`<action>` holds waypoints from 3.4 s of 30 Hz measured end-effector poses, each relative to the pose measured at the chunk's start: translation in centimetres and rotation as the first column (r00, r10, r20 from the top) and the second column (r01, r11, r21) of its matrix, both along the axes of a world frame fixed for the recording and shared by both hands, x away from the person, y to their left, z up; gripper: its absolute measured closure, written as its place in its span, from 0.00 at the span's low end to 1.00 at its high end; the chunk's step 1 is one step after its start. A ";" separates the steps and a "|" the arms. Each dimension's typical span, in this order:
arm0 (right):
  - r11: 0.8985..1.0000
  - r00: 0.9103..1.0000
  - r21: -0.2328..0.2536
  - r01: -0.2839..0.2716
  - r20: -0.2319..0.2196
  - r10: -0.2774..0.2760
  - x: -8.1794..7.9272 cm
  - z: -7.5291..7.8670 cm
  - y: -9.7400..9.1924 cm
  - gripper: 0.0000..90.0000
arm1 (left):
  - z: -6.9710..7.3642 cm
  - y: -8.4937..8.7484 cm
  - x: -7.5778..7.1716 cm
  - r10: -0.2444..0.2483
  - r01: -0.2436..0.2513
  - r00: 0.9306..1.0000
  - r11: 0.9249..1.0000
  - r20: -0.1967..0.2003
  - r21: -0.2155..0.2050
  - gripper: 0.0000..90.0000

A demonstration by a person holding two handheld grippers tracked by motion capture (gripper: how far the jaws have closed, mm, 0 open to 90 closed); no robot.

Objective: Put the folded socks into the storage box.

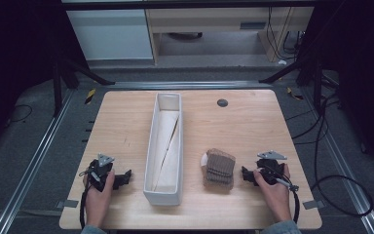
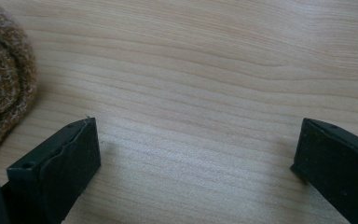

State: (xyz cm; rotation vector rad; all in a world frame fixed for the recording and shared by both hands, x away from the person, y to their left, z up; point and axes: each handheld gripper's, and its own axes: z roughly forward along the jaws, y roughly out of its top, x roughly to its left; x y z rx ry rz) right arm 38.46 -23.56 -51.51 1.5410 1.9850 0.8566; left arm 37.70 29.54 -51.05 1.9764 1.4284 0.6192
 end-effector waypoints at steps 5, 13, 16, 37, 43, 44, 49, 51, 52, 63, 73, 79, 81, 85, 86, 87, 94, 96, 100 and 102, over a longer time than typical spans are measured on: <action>0.999 0.999 -0.007 -0.046 -0.004 0.046 -0.4 0.7 0.2 0.05 | 0.0 0.0 0.0 -0.001 0.001 1.000 1.000 -0.001 0.003 0.00; 0.987 0.989 -0.073 -0.144 0.001 0.145 -2.6 3.2 0.1 0.09 | 0.0 0.0 -0.1 -0.005 0.005 1.000 1.000 0.000 0.003 0.00; 0.984 0.987 -0.080 -0.158 -0.006 0.158 -3.2 3.9 -0.2 0.09 | 0.0 0.0 -0.1 -0.005 0.005 1.000 1.000 0.000 0.003 0.00; 0.935 0.949 -0.164 -0.316 -0.036 0.314 -4.2 9.4 0.4 0.14 | 0.0 0.0 -0.3 -0.009 0.009 1.000 1.000 0.001 0.002 0.00; 0.910 0.930 -0.190 -0.367 -0.057 0.363 -4.0 11.3 0.9 0.12 | 0.0 0.0 -0.3 -0.009 0.009 1.000 1.000 0.001 0.001 0.00; 0.906 0.927 -0.195 -0.375 -0.059 0.371 -3.8 11.6 0.9 0.12 | 0.0 0.0 -0.3 -0.009 0.009 1.000 1.000 0.001 0.002 0.00; 0.883 0.909 -0.215 -0.416 -0.075 0.410 -3.4 13.0 1.5 0.15 | 0.0 0.0 -0.3 -0.011 0.011 1.000 1.000 0.000 0.002 0.00; 0.871 0.900 -0.228 -0.435 -0.079 0.429 -3.1 13.9 1.9 0.17 | 0.0 0.0 -0.3 -0.011 0.011 1.000 1.000 0.000 0.002 0.00; 0.871 0.900 -0.228 -0.435 -0.079 0.429 -3.1 13.9 1.9 0.17 | 0.0 0.0 -0.3 -0.011 0.011 1.000 1.000 0.000 0.002 0.00; 0.835 0.870 -0.251 -0.490 -0.092 0.484 -2.1 15.8 3.8 0.19 | 0.0 0.0 -0.4 -0.012 0.012 1.000 1.000 0.001 0.003 0.00; 0.808 0.850 -0.269 -0.524 -0.103 0.517 -1.5 17.1 5.0 0.18 | 0.0 0.0 -0.4 -0.012 0.012 1.000 1.000 0.001 0.004 0.00; 0.792 0.834 -0.266 -0.550 -0.114 0.540 -1.3 17.0 5.6 0.24 | 0.0 0.0 -0.5 -0.013 0.013 1.000 1.000 0.000 0.004 0.00; 0.785 0.829 -0.272 -0.556 -0.120 0.546 -1.3 17.0 5.9 0.25 | 0.0 0.0 -0.5 -0.013 0.013 1.000 1.000 0.000 0.004 0.00; 0.771 0.815 -0.268 -0.578 -0.133 0.564 -1.2 17.0 6.5 0.28 | 0.0 0.0 -0.5 -0.013 0.013 1.000 1.000 0.001 0.003 0.00; 0.768 0.810 -0.264 -0.584 -0.135 0.570 -1.2 16.9 6.6 0.28 | 0.0 0.0 -0.5 -0.012 0.012 1.000 1.000 0.002 0.003 0.00; 0.759 0.802 -0.262 -0.595 -0.142 0.580 -1.1 16.8 7.0 0.27 | 0.0 0.0 -0.5 -0.013 0.013 1.000 1.000 0.001 0.003 0.00; 0.730 0.775 -0.263 -0.631 -0.168 0.610 -0.9 15.8 8.2 0.24 | 0.0 0.0 -0.5 -0.013 0.013 1.000 1.000 0.001 0.003 0.00; 0.715 0.763 -0.269 -0.645 -0.180 0.621 -0.9 15.4 8.7 0.22 | 0.0 0.0 -0.5 -0.013 0.013 1.000 1.000 0.001 0.003 0.00; 0.679 0.732 -0.276 -0.681 -0.211 0.648 -1.2 14.2 9.9 0.23 | 0.0 0.0 -0.5 -0.013 0.013 1.000 1.000 0.001 0.003 0.00; 0.668 0.723 -0.278 -0.690 -0.221 0.654 -1.2 13.8 10.2 0.24 | 0.0 0.0 -0.5 -0.013 0.013 1.000 1.000 0.001 0.003 0.00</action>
